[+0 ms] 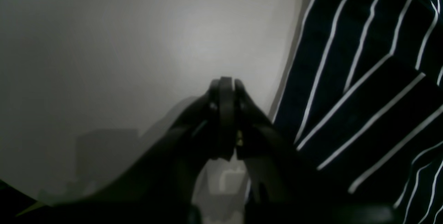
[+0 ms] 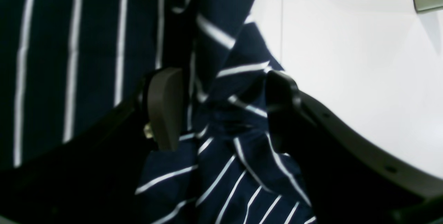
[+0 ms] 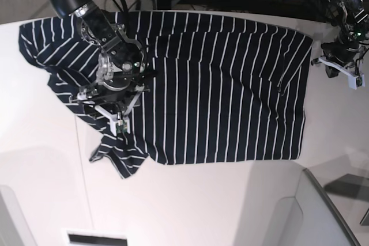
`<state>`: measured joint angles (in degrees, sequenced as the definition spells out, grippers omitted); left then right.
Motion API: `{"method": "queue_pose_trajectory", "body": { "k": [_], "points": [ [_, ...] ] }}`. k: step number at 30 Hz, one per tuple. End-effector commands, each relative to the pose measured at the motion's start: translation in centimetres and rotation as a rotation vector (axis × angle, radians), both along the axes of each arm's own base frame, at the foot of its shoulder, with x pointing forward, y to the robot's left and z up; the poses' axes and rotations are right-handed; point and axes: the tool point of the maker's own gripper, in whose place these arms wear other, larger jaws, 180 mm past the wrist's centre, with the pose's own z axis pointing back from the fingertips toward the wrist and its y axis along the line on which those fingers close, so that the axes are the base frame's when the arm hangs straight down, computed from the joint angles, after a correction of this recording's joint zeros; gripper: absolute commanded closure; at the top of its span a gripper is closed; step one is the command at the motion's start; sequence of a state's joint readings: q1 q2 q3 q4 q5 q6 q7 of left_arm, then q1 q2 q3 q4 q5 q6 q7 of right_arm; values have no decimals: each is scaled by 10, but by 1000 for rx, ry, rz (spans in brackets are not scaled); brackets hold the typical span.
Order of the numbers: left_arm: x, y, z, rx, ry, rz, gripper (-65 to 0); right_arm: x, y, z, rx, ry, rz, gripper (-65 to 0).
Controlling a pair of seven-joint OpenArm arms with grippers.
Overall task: Layout the t-shirt on the table in an organized manner, then fold the t-shirt properly
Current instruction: 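Grasp the shirt body near the sleeve with the right gripper, then grasp the shirt side with the left gripper and fold it inward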
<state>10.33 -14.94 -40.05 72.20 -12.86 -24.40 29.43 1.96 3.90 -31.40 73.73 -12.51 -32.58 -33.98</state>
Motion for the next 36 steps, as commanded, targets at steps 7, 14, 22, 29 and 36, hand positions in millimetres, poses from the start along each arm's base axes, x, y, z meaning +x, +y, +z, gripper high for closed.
{"method": "queue_pose_trajectory", "body": {
  "k": [7, 14, 22, 29, 36],
  "points": [
    [9, 9, 15, 28, -43, -3, 0, 17, -2, 15, -19, -61, 1, -245],
    [10, 9, 15, 27, -45, -3, 0, 18, -5, 15, -19, -60, -11, -9],
    [21, 11, 23, 36, -67, -7, 0, 20, -4, 24, -7, -85, -8, 0],
    [70, 26, 28, 44, -50, -64, 0, 21, 0, 34, 14, -113, -5, 0],
    [122, 22, 15, -43, -4, -76, -369, 18, -1, 30, 15, -83, -16, 0]
  ]
}}
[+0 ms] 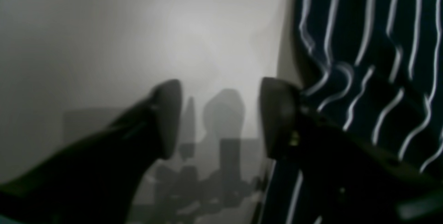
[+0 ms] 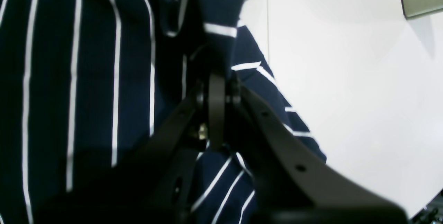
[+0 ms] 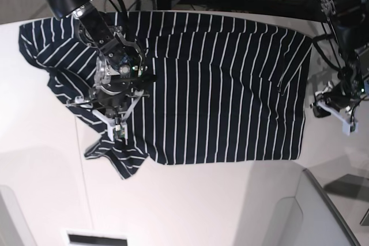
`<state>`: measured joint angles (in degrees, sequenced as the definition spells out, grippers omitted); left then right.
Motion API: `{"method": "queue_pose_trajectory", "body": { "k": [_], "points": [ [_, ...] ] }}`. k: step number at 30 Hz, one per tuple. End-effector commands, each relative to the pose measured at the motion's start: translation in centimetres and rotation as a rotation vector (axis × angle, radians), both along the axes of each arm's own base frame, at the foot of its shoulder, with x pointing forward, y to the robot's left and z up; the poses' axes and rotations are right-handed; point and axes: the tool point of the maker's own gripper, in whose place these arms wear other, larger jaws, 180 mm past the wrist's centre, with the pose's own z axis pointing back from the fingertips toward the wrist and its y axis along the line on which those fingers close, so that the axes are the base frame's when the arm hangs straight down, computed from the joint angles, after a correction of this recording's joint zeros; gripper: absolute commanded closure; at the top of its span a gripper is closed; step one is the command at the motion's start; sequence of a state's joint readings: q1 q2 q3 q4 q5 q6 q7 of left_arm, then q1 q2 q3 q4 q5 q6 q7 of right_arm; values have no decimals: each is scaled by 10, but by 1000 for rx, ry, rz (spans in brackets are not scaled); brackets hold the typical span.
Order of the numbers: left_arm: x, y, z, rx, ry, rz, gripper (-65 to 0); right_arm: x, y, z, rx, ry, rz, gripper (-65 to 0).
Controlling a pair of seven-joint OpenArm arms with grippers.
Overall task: Layout the t-shirt on the table in an organized manner, then fold the t-shirt properly
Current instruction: 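Grasp the shirt side with the left gripper and fold it inward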
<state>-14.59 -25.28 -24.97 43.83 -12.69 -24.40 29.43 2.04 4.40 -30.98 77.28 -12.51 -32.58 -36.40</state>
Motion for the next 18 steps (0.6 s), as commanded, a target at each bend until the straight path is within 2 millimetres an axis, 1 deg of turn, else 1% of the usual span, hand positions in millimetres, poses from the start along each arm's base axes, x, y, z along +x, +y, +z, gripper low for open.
{"method": "queue_pose_trajectory", "body": {
  "k": [1, 3, 5, 7, 9, 11, 13, 16, 18],
  "points": [
    [21, 9, 22, 26, -60, -11, -383, 13, 1, 16, -8, -59, 1, 0],
    [35, -5, 24, 29, -56, -58, -385, 12, 1, 15, -8, -56, 1, 0],
    [45, -13, 26, 29, -60, -83, -383, 11, 1, 15, -8, -53, 1, 0],
    [52, -25, 26, 7, -71, -90, -383, 11, 0, 14, -9, -51, 1, 0],
    [57, -31, 22, -24, -68, -79, -383, 10, 0, 13, -9, -49, 2, 0],
    [56, -37, 12, -57, -42, -66, -383, 9, -1, 13, -16, -47, 6, 0],
    [55, -48, 0, -99, -18, -56, -383, 8, -5, 12, -28, -45, 10, 0],
    [55, -54, -7, -117, -25, -49, -382, 8, -7, 12, -31, -45, 10, 0],
    [51, -57, -14, -130, -22, -40, -382, 8, -7, 12, -31, -45, 9, 0]
  ]
}}
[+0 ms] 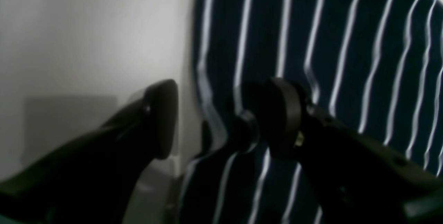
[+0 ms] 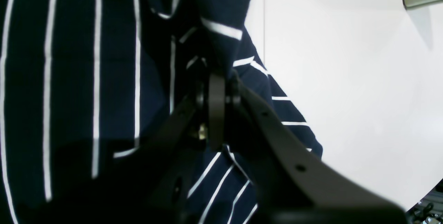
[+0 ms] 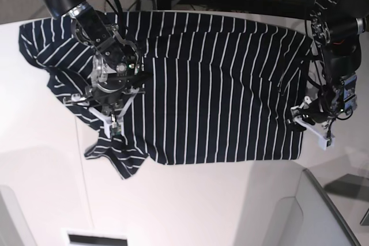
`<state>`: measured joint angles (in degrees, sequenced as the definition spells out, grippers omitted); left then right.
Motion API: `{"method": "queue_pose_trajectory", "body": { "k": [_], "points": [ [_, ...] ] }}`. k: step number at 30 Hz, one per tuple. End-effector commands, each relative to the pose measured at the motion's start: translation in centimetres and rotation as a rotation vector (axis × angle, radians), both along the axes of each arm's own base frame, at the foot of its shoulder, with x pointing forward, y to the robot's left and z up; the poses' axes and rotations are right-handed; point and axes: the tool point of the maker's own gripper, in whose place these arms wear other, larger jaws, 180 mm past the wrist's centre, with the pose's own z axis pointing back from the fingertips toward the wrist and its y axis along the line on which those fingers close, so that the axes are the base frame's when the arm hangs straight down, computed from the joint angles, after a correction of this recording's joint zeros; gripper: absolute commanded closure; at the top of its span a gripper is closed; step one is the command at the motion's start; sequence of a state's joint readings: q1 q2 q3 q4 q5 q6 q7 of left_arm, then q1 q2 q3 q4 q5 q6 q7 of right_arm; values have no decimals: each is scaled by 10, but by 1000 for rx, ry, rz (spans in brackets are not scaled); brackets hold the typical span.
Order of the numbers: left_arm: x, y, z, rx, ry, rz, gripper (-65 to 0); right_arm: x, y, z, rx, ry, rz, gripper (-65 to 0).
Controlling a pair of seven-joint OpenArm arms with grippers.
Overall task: Layout the t-shirt on the table in an organized manner, then fold the t-shirt properly
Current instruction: 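Grasp the shirt side with the left gripper and fold it inward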
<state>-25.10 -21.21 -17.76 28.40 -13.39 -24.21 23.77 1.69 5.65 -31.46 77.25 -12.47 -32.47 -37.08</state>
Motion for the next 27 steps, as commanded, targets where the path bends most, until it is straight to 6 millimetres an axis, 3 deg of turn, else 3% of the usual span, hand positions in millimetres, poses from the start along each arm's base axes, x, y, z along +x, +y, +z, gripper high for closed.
{"method": "queue_pose_trajectory", "body": {
  "k": [1, 3, 4, 5, 7, 14, 19, 22, 27],
  "points": [
    [7, 3, 7, -1, -13, 1, -380, 13, 0, 15, -10, -62, 6, 0],
    [5, -2, 2, -10, -7, -2, -362, 11, -3, 14, -14, -58, 3, 0],
    [3, -2, 0, -11, -4, 0, -321, 10, -5, 13, -22, -56, 6, 0],
    [2, -3, 0, -14, -4, 2, -250, 10, -7, 13, -26, -56, 7, 0],
    [4, -4, 0, -16, -9, 2, -8, 10, -6, 13, -25, -56, 7, 0],
    [11, 2, 37, 92, -40, -87, 0, 9, -8, 11, -30, -51, 5, 0],
    [-3, -1, 67, 208, -47, -171, 0, 8, -8, 11, -30, -48, 5, 0],
    [-28, -3, 60, 236, 9, -203, 0, 8, -8, 11, -30, -48, 5, 0],
    [-76, -6, 26, 225, 112, -219, 0, 8, -8, 10, -31, -47, 4, 0]
  ]
}}
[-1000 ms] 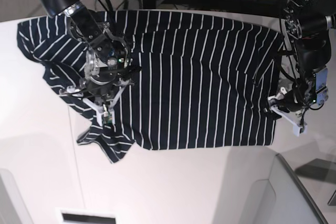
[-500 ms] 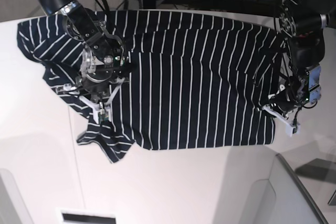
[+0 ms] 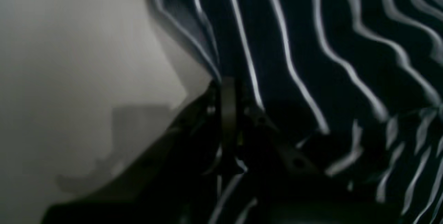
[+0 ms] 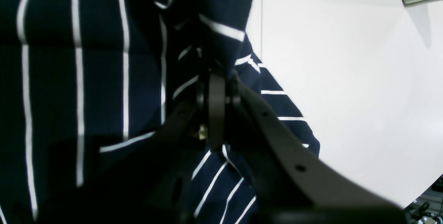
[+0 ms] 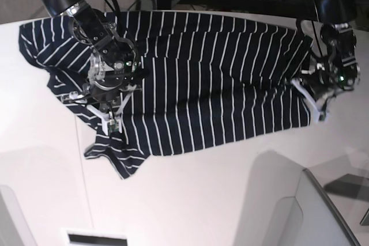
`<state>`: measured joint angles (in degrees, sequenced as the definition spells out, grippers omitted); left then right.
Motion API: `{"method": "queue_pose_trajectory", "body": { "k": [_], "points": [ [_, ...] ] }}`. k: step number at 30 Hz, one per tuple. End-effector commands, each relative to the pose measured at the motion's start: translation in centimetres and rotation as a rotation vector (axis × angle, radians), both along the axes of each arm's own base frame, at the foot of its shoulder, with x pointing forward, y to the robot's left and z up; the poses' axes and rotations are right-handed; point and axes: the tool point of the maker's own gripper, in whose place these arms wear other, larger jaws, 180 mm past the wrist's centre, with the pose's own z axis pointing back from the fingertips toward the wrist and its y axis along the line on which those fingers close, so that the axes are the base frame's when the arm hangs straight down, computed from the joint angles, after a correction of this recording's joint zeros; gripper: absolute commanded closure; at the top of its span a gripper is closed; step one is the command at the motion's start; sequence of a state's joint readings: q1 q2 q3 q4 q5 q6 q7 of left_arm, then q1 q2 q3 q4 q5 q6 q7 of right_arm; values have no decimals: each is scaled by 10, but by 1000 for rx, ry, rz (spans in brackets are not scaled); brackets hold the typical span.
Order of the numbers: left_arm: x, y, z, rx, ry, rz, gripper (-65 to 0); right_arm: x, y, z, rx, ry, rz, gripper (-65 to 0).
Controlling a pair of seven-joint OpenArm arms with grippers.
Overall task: Layout the t-shirt on the table in an organized manner, then fold the t-shirt properly
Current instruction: 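Grasp the shirt side with the left gripper and fold it inward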
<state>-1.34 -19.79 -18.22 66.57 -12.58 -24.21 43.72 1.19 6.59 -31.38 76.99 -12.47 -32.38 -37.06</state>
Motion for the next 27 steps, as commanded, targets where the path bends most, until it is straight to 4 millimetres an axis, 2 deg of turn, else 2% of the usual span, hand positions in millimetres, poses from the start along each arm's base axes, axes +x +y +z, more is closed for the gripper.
{"method": "queue_pose_trajectory", "body": {
  "k": [1, 5, 9, 14, 17, 19, 22, 24, 27],
  "points": [
    [10, 10, 15, 13, -53, 11, 0, 12, 0, 14, -12, -59, 6, 0],
    [-12, 35, 13, 15, -48, 105, 0, 12, 0, 14, -12, -59, 6, 0],
    [-18, 46, 18, 30, -54, 130, 0, 12, 1, 14, -9, -59, 6, 0],
    [-15, 41, 36, 64, -104, 89, -332, 12, 2, 14, -8, -59, 6, 0],
    [-7, 39, 47, 70, -138, 79, -416, 12, 2, 14, -8, -59, 8, 0],
    [-5, 48, 58, 84, -163, 102, -421, 12, 2, 14, -8, -59, 8, 0],
    [-11, 76, 74, 100, -175, 197, -421, 12, 0, 14, -12, -59, 8, 0],
    [-6, 93, 86, 106, -211, 252, -421, 12, 0, 14, -14, -59, 8, 0],
    [-6, 111, 80, 84, -194, 302, -421, 13, 1, 15, -12, -61, 8, 0]
  ]
}}
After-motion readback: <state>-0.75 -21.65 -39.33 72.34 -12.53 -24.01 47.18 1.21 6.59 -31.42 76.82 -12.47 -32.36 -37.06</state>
